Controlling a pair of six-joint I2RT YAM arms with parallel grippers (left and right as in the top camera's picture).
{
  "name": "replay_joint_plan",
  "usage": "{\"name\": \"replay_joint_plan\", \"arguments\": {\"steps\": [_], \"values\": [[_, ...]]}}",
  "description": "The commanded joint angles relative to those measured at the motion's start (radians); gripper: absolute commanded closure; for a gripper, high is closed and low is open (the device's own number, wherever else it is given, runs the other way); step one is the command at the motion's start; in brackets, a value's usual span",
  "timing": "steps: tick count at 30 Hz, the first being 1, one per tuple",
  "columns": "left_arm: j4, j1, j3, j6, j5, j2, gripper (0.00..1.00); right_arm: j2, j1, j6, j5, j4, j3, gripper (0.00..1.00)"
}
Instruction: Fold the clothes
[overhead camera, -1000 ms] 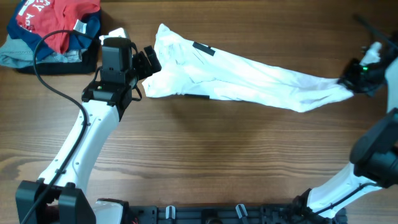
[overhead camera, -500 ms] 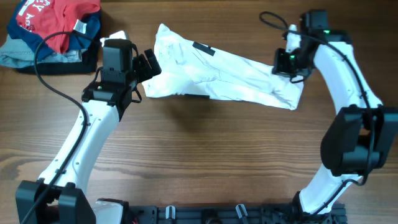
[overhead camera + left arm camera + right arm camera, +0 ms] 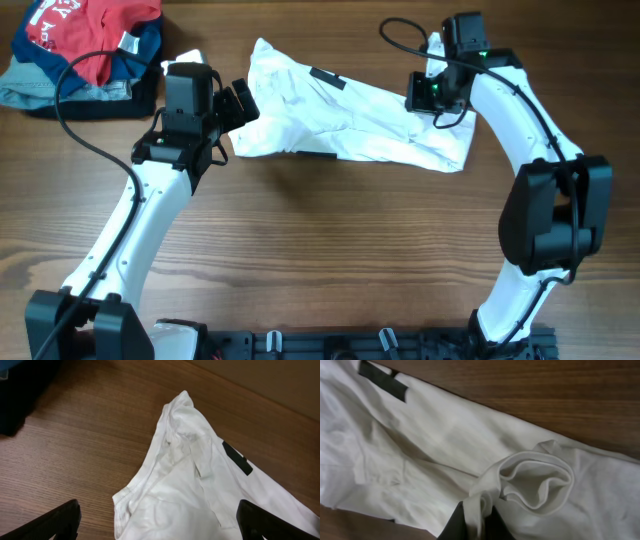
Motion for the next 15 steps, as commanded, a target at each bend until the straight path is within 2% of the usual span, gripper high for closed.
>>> {"name": "replay_joint_plan", "arguments": {"steps": [1, 7, 8, 9, 10, 11, 15], "values": [[0.003, 0.004, 0.004, 0.016, -0.034, -0.022, 0.0, 0.01, 0.028, 0.016, -0.103, 0.037, 0.017, 0.95], [0.003, 0.004, 0.004, 0.016, -0.04, -0.022, 0.0, 0.012, 0.064, 0.018, -0.102, 0.04, 0.017, 0.95], [0.003, 0.004, 0.004, 0.016, -0.04, -0.022, 0.0, 0.012, 0.066, 0.018, -0.103, 0.04, 0.017, 0.85], [0.003, 0.004, 0.004, 0.016, -0.04, -0.022, 0.0, 0.012, 0.068, 0.014, -0.115, 0.038, 0.017, 0.63], [0.003, 0.004, 0.004, 0.016, -0.04, -0.022, 0.0, 0.012, 0.07, 0.014, -0.131, 0.036, 0.017, 0.45], [0.003, 0.004, 0.004, 0.016, -0.04, -0.022, 0.0, 0.012, 0.07, -0.004, -0.18, 0.031, 0.017, 0.41], [0.003, 0.004, 0.004, 0.016, -0.04, -0.022, 0.0, 0.004, 0.07, -0.047, -0.274, 0.0, 0.017, 0.41]]}}
